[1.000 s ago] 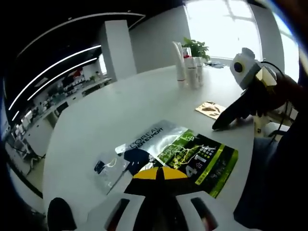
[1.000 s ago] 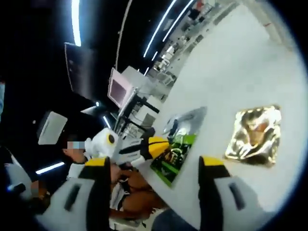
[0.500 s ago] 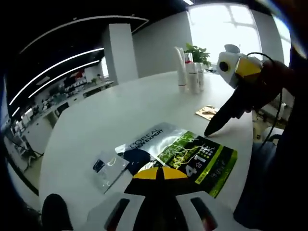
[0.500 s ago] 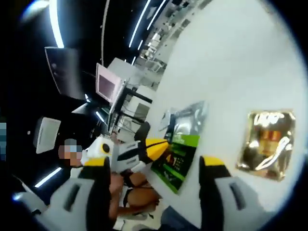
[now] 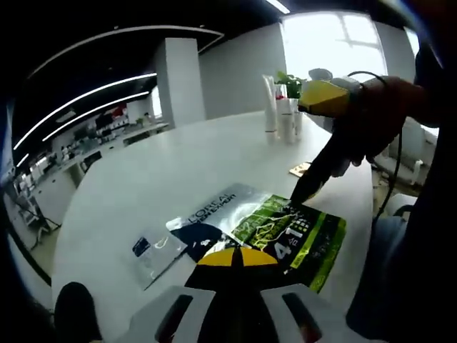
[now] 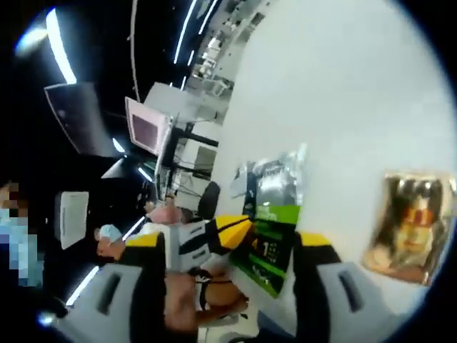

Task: Arrange the skincare products in the storage area until every visible bottle or jar stands upright without overlapping.

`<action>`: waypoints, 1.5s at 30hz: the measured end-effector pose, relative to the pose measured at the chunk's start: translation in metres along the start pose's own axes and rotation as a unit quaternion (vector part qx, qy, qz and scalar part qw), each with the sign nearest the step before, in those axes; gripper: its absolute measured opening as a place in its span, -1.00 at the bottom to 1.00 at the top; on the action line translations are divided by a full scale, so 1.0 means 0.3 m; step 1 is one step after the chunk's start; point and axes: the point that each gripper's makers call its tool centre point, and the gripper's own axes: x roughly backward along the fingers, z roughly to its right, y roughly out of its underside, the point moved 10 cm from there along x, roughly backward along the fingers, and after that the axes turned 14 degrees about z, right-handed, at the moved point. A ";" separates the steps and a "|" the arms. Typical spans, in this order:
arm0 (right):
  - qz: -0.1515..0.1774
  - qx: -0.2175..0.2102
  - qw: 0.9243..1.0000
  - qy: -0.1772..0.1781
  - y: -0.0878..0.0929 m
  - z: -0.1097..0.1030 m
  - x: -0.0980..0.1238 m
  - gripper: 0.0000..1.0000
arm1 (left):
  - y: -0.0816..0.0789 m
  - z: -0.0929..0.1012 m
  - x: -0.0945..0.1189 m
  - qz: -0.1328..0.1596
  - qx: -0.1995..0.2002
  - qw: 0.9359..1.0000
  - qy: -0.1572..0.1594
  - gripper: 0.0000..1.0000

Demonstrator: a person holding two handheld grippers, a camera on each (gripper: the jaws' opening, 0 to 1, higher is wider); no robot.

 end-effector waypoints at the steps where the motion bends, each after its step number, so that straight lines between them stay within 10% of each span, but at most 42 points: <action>1: -0.004 -0.002 1.000 -0.003 0.004 0.007 -0.001 0.43 | 0.000 0.005 0.000 0.001 0.001 1.000 0.001 -1.00; 12: -0.017 0.028 0.999 0.021 -0.013 0.046 -0.027 -0.02 | 0.008 0.016 -0.001 0.007 0.005 1.000 0.003 -1.00; 19: -0.020 0.140 0.988 0.063 0.023 0.110 -0.023 -0.97 | 0.008 0.014 -0.003 0.008 0.005 1.000 0.003 -1.00; 31: 0.036 0.095 0.994 0.032 0.056 0.112 -0.012 -1.00 | 0.005 0.018 0.001 0.013 -0.001 1.000 0.004 -1.00; 45: 0.048 0.088 0.995 0.016 0.038 0.099 -0.008 -1.00 | -0.021 0.010 0.013 0.046 0.065 0.997 -0.019 -0.43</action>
